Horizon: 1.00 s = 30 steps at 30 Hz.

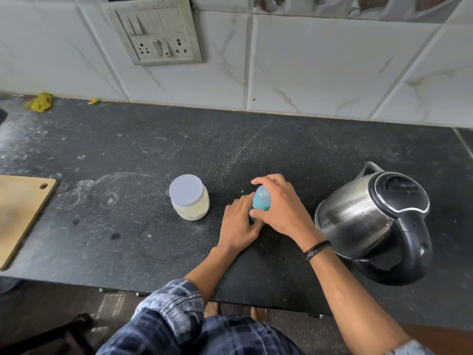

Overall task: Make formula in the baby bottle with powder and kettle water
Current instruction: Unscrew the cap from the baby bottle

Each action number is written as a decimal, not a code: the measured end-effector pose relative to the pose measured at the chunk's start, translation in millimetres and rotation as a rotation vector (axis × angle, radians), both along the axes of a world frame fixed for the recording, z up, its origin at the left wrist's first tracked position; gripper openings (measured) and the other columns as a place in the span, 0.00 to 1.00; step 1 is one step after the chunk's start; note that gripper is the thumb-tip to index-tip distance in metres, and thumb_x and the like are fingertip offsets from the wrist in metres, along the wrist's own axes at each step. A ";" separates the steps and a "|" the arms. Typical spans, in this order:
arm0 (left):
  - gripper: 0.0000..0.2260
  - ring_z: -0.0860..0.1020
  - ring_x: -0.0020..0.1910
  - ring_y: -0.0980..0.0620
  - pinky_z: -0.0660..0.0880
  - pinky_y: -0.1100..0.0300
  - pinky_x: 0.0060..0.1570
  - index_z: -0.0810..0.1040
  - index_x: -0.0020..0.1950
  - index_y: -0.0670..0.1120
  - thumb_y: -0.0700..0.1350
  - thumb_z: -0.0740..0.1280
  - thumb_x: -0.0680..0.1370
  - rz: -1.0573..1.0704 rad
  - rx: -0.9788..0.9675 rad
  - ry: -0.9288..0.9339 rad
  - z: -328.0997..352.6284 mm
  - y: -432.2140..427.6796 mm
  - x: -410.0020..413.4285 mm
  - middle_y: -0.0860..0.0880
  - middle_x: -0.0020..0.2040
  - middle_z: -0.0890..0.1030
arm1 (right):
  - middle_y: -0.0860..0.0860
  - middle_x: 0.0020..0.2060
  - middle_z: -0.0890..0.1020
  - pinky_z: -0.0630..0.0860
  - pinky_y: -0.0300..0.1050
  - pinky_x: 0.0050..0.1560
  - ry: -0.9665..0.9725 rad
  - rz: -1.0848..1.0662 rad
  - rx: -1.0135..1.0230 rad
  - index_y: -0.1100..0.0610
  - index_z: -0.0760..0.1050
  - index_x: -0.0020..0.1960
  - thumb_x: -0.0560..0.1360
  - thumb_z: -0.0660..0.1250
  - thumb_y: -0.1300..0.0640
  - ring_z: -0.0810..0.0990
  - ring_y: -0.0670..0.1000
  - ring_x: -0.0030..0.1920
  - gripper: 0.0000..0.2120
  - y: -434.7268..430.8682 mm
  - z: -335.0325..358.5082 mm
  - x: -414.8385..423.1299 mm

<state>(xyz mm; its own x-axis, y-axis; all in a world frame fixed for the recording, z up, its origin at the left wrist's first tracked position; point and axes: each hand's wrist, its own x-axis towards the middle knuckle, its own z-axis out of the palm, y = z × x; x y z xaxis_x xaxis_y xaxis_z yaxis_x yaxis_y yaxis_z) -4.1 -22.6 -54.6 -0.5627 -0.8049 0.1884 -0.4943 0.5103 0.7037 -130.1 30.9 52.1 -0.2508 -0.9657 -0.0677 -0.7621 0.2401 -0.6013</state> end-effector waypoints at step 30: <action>0.26 0.74 0.59 0.54 0.71 0.49 0.59 0.72 0.69 0.53 0.64 0.68 0.76 -0.028 0.066 0.052 2.6 -4.8 3.1 0.58 0.63 0.77 | 0.51 0.64 0.76 0.67 0.43 0.54 -0.170 -0.396 -0.032 0.50 0.72 0.68 0.71 0.75 0.66 0.76 0.53 0.61 0.29 -11.1 -36.3 -49.6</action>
<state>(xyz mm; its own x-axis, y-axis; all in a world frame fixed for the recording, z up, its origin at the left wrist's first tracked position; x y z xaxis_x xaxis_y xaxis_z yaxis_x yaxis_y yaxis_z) -1.0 -27.4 -51.9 -0.5761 -0.8005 0.1651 -0.4420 0.4750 0.7609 -179.6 19.7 15.8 -0.5905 -0.7993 -0.1114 -0.5045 0.4734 -0.7221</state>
